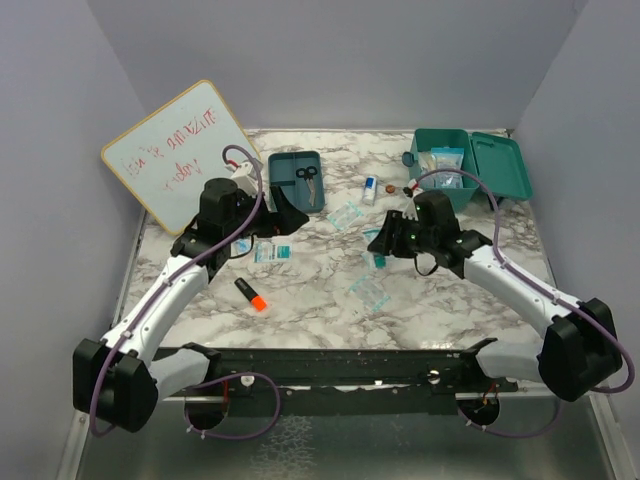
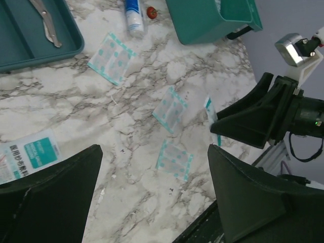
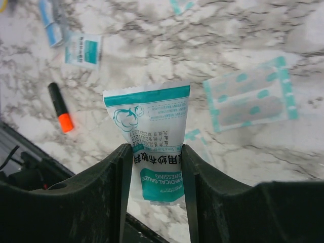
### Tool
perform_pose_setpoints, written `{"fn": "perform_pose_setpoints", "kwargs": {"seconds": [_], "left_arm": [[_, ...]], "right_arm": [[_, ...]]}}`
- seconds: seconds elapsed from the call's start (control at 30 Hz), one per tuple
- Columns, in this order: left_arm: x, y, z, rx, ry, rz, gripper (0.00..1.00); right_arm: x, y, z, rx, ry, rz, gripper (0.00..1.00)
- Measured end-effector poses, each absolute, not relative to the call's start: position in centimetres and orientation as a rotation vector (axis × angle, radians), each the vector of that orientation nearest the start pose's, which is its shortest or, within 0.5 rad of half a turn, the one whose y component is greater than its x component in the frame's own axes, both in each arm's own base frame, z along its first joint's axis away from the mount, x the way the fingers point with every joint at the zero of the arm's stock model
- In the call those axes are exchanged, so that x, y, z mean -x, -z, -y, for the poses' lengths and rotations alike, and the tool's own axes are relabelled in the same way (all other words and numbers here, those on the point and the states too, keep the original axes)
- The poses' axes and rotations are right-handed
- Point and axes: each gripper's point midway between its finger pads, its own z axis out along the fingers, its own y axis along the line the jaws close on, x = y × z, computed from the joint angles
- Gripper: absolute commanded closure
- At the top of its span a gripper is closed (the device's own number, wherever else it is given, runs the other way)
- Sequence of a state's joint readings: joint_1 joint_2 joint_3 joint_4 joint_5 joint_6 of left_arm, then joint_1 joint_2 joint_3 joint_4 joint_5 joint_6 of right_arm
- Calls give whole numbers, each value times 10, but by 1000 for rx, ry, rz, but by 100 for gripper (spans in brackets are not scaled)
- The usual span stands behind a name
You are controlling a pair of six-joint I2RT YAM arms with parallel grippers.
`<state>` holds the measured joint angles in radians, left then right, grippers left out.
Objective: Organize the medicine kit
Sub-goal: Pick up the medical item at the center of the board.
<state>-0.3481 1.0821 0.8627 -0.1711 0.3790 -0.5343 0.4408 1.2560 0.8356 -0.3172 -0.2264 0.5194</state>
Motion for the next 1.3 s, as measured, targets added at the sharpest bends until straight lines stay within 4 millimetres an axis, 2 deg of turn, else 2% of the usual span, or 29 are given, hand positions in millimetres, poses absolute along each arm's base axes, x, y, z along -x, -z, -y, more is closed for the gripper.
{"fn": "perform_pose_setpoints", "kwargs": {"seconds": [0.2,0.47,0.77,0.9,1.03,1.3], "left_arm": [[-301,-233,221,-84,1105,-2058,30],[-299,-240,243,-119,1257,-2034,37],[-297,-222,264,-149,1333,-2088,45],[-299,-211,270,-145,1347,-2125,52],[-301,-208,271,-151,1354,-2129,61],[-299,-199,275,-163,1387,-2160,85]], "right_arm": [[-277,-152,-247,83,-897,-2337,52],[-279,-168,-283,124,-1000,-2290,51],[-272,-166,-300,141,-1045,-2292,51],[-269,-166,-303,144,-1054,-2296,51],[-269,-168,-305,142,-1062,-2293,51],[-272,-170,-309,137,-1070,-2288,51]]}}
